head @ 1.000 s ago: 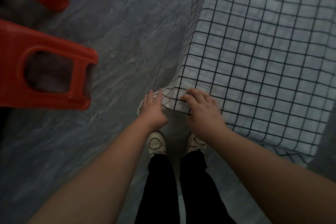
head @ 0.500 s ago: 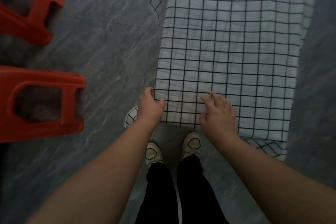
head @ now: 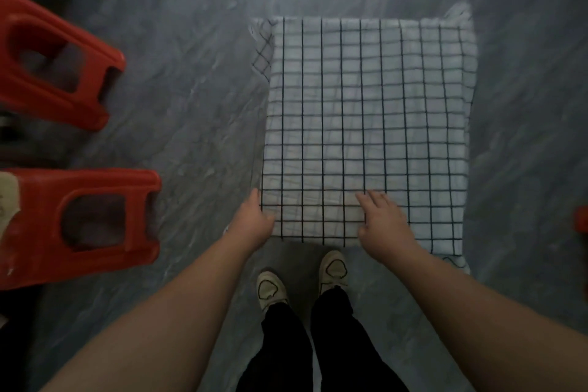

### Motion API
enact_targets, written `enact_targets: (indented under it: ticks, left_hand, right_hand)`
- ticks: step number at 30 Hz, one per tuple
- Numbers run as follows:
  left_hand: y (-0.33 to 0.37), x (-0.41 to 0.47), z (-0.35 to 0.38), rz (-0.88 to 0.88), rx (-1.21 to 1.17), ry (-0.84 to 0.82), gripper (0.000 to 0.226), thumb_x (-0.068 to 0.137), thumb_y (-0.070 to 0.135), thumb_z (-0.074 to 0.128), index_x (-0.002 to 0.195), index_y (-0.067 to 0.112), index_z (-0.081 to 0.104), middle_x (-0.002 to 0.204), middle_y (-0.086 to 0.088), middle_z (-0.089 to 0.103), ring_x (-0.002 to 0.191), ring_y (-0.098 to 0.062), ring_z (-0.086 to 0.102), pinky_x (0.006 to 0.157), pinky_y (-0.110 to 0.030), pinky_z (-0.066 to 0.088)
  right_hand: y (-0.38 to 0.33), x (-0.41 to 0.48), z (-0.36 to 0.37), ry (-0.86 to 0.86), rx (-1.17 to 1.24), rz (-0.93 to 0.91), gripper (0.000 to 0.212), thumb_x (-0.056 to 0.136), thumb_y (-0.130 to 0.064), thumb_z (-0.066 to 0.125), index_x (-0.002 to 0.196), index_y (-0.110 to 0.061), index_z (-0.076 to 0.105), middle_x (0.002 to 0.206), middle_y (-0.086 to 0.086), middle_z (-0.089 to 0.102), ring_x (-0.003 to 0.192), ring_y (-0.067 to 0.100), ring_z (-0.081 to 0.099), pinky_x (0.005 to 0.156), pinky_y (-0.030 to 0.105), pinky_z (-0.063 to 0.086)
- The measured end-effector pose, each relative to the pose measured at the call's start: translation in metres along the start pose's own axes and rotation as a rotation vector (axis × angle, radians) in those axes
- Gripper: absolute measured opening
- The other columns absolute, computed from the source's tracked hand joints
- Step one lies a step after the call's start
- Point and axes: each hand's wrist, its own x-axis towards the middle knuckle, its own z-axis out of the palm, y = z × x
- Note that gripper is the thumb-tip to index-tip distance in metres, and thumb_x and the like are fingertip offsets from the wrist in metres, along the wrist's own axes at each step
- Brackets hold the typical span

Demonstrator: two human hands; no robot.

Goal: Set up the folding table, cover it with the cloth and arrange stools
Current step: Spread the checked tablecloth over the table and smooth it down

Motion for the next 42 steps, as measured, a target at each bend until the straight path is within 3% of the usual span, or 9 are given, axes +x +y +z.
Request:
enact_targets:
  ticks: [5, 11, 15, 18, 24, 30, 34, 38, 42]
  left_hand:
    - [0.041, -0.071, -0.054, 0.088, 0.138, 0.037, 0.056, 0.095, 0.015, 0.052, 0.149, 0.014, 0.036, 0.151, -0.012, 0.043, 0.137, -0.029, 0.041, 0.111, -0.036, 0.033]
    - [0.105, -0.157, -0.134, 0.277, 0.184, 0.248, 0.063, 0.098, 0.028, 0.052, 0.155, 0.016, 0.027, 0.158, -0.01, 0.034, 0.145, -0.028, 0.031, 0.119, -0.043, 0.027]
    - [0.135, -0.212, -0.184, 0.434, 0.294, 0.403, 0.065, 0.1, 0.037, 0.047, 0.157, 0.023, 0.02, 0.164, -0.007, 0.02, 0.151, -0.027, 0.014, 0.123, -0.047, 0.015]
    - [0.139, -0.242, -0.218, 0.465, 0.357, 0.542, 0.065, 0.099, 0.04, 0.045, 0.157, 0.022, 0.022, 0.163, -0.009, 0.022, 0.151, -0.029, 0.015, 0.122, -0.048, 0.015]
    - [0.106, -0.262, -0.256, 0.43, 0.37, 0.561, 0.066, 0.099, 0.044, 0.042, 0.157, 0.024, 0.017, 0.165, -0.008, 0.016, 0.152, -0.029, 0.01, 0.123, -0.051, 0.012]
    - [0.049, -0.256, -0.318, 0.391, 0.369, 0.58, 0.066, 0.099, 0.047, 0.039, 0.157, 0.026, 0.016, 0.165, -0.007, 0.014, 0.152, -0.028, 0.009, 0.122, -0.049, 0.014]
    - [-0.007, -0.236, -0.393, 0.347, 0.33, 0.58, 0.067, 0.1, 0.048, 0.039, 0.158, 0.027, 0.012, 0.166, -0.005, 0.009, 0.153, -0.027, 0.005, 0.123, -0.047, 0.009]
    - [-0.068, -0.204, -0.485, 0.338, 0.349, 0.574, 0.069, 0.1, 0.046, 0.042, 0.158, 0.026, 0.012, 0.166, -0.005, 0.009, 0.152, -0.028, 0.006, 0.121, -0.047, 0.008]
    - [-0.109, -0.178, -0.564, 0.355, 0.408, 0.569, 0.07, 0.1, 0.047, 0.043, 0.158, 0.025, 0.012, 0.166, -0.007, 0.01, 0.152, -0.029, 0.008, 0.12, -0.047, 0.009]
  right_hand:
    - [-0.02, -0.046, -0.093, 0.08, 0.037, -0.016, 0.063, 0.097, -0.026, 0.046, 0.155, -0.02, 0.026, 0.162, 0.004, 0.024, 0.149, 0.023, 0.017, 0.122, 0.039, 0.017]
    - [-0.047, -0.117, -0.204, 0.287, 0.098, -0.041, 0.062, 0.096, -0.036, 0.045, 0.153, -0.019, 0.03, 0.159, 0.004, 0.031, 0.147, 0.023, 0.022, 0.12, 0.044, 0.025]
    - [-0.069, -0.166, -0.26, 0.398, 0.115, -0.098, 0.063, 0.097, -0.041, 0.046, 0.154, -0.022, 0.029, 0.16, 0.004, 0.03, 0.149, 0.024, 0.02, 0.121, 0.045, 0.021]
    - [-0.088, -0.199, -0.283, 0.492, 0.122, -0.174, 0.063, 0.097, -0.044, 0.046, 0.154, -0.025, 0.027, 0.161, 0.003, 0.028, 0.15, 0.024, 0.017, 0.122, 0.045, 0.02]
    - [-0.143, -0.225, -0.297, 0.529, 0.102, -0.277, 0.064, 0.098, -0.047, 0.042, 0.156, -0.026, 0.023, 0.163, 0.003, 0.024, 0.151, 0.022, 0.012, 0.123, 0.044, 0.017]
    - [-0.255, -0.205, -0.307, 0.509, 0.021, -0.352, 0.065, 0.099, -0.046, 0.042, 0.157, -0.025, 0.019, 0.164, 0.002, 0.02, 0.152, 0.021, 0.01, 0.124, 0.042, 0.013]
    - [-0.358, -0.18, -0.302, 0.492, 0.009, -0.421, 0.067, 0.099, -0.044, 0.042, 0.158, -0.025, 0.018, 0.165, 0.002, 0.017, 0.152, 0.02, 0.007, 0.124, 0.039, 0.011]
    - [-0.462, -0.155, -0.29, 0.481, 0.021, -0.373, 0.067, 0.097, -0.048, 0.039, 0.157, -0.028, 0.017, 0.165, 0.001, 0.017, 0.152, 0.021, 0.007, 0.123, 0.045, 0.015]
    - [-0.55, -0.135, -0.289, 0.479, 0.047, -0.356, 0.066, 0.098, -0.047, 0.042, 0.157, -0.027, 0.019, 0.165, 0.003, 0.019, 0.152, 0.022, 0.008, 0.123, 0.041, 0.011]
